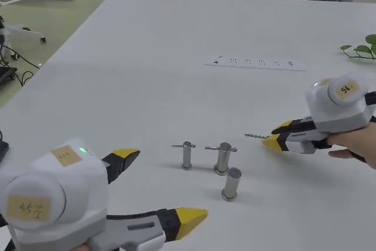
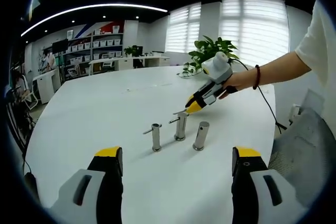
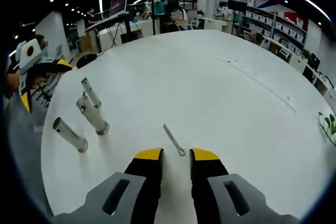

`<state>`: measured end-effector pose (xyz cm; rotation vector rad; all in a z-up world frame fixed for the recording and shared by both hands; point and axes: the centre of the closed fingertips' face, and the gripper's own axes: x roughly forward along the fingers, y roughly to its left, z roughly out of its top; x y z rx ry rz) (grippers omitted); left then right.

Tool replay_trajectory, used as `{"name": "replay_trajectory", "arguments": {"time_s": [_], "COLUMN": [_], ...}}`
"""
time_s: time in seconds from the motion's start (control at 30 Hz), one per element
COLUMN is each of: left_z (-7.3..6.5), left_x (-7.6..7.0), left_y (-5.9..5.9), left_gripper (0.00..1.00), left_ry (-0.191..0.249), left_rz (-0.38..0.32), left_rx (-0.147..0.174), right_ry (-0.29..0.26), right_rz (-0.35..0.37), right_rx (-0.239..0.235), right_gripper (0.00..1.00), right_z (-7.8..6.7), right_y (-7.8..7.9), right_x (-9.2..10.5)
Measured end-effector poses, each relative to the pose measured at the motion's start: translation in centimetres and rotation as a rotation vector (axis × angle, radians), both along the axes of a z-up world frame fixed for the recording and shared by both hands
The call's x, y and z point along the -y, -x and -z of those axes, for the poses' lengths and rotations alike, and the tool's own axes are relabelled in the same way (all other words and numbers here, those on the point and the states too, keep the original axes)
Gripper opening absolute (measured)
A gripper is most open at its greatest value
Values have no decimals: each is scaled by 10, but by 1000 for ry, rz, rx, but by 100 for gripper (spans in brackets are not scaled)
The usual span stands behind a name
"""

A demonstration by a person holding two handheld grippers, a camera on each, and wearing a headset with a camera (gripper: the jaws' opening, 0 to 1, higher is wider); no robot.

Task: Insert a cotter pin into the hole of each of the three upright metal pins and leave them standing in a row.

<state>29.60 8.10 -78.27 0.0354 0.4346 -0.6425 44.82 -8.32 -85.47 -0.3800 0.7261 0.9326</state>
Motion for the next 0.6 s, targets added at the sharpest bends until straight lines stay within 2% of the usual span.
{"name": "replay_trajectory", "arguments": {"time_s": [0.33, 0.43, 0.53, 0.6], "left_z": [0, 0, 1, 1], "left_x": [-2, -3, -4, -4], "left_y": [0, -1, -1, -1], "left_gripper": [83, 83, 83, 82], "left_ry": [-5, -7, -8, -9], "left_rz": [-8, -10, -11, -10], "left_rx": [-1, -1, -4, -8], "right_ry": [20, 60, 75, 104], "right_rz": [-28, -60, -81, -94], "right_rx": [-3, 18, 4, -3], "right_gripper": [16, 14, 10, 10], "right_z": [4, 4, 5, 5], "right_y": [-5, -5, -2, -2], "right_x": [-3, -3, -6, -5]}}
